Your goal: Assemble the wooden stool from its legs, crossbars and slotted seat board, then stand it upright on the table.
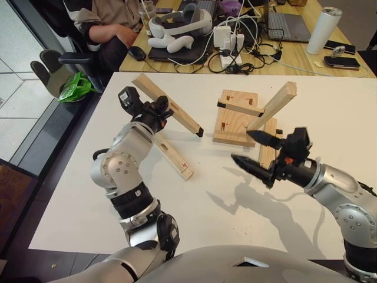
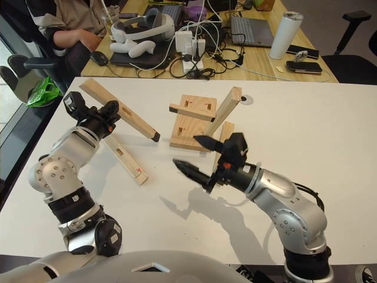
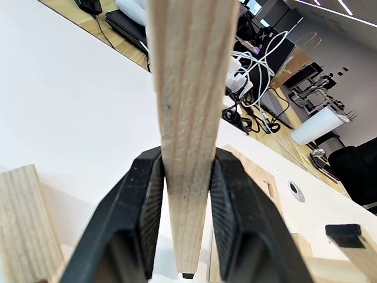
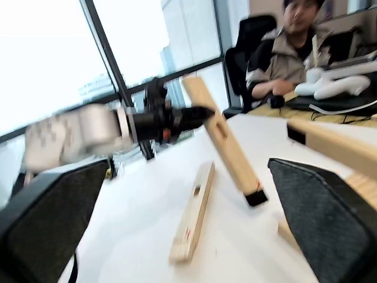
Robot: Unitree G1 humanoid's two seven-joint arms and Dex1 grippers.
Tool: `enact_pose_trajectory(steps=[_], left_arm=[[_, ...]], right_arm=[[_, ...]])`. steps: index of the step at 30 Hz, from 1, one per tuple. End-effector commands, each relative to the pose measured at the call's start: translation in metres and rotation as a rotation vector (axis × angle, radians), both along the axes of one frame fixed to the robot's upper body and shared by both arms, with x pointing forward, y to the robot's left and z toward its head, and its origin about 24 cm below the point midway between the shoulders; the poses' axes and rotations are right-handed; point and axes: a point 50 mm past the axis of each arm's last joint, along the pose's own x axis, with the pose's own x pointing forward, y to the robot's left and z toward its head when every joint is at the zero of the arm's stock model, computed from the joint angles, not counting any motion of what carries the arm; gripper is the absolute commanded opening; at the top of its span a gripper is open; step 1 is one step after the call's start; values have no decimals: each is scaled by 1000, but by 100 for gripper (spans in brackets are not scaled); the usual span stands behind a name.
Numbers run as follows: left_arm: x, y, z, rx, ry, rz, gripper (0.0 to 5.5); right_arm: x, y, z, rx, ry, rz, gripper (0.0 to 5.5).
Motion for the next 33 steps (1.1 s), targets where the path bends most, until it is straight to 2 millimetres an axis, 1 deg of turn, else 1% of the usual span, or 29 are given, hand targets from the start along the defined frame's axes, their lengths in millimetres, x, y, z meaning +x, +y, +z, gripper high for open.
enact_pose_trajectory(steps=[1, 3, 5, 7, 9, 10, 11, 13, 15, 17, 18, 19, 21, 23, 25, 27, 30, 33], left_arm=[[-2, -21, 4, 121, -104, -11, 101], [-4, -28, 5, 146, -149, -7, 101], [-5, -32, 10, 176, -206, 0, 101], [-6, -33, 14, 204, -244, 14, 101], [-7, -33, 15, 270, -275, 22, 101], [-9, -33, 15, 283, -280, 27, 101], [-10, -34, 14, 285, -282, 31, 101], [-11, -36, 12, 281, -284, 33, 101], [-11, -37, 12, 279, -289, 34, 101], [-9, -40, 10, 277, -288, 35, 101], [-6, -44, 8, 270, -281, 29, 101], [-4, -48, 7, 247, -278, 25, 101], [0, -59, 8, 208, -281, 2, 101], [1, -66, 10, 193, -287, -24, 101], [1, -70, 11, 188, -291, -46, 101], [2, -73, 15, 181, -301, -60, 101], [3, -74, 18, 170, -307, -64, 101], [4, -73, 16, 176, -302, -66, 101]], right_arm=[[33, 5, 55, 123, -203, -364, 501], [41, 3, 77, 97, -304, -490, 501], [46, -6, 93, 37, -411, -628, 501], [48, -18, 102, -27, -495, -768, 501], [50, -38, 104, -145, -570, -984, 501], [52, -51, 101, -206, -574, -1100, 501], [54, -64, 94, -226, -531, -1193, 501], [56, -89, 72, -252, -387, -1336, 501], [56, -107, 49, -263, -253, -1400, 501], [59, -118, 24, -288, -127, -1412, 501], [61, -122, 8, -255, -20, -1398, 501], [65, -122, -13, -207, 104, -1344, 501], [69, -115, -40, -120, 262, -1259, 501], [71, -108, -52, -83, 326, -1199, 501], [73, -98, -58, -68, 361, -1134, 501], [74, -85, -59, -51, 359, -1060, 501], [75, -71, -58, -29, 358, -977, 501], [76, -63, -57, -37, 350, -943, 501]])
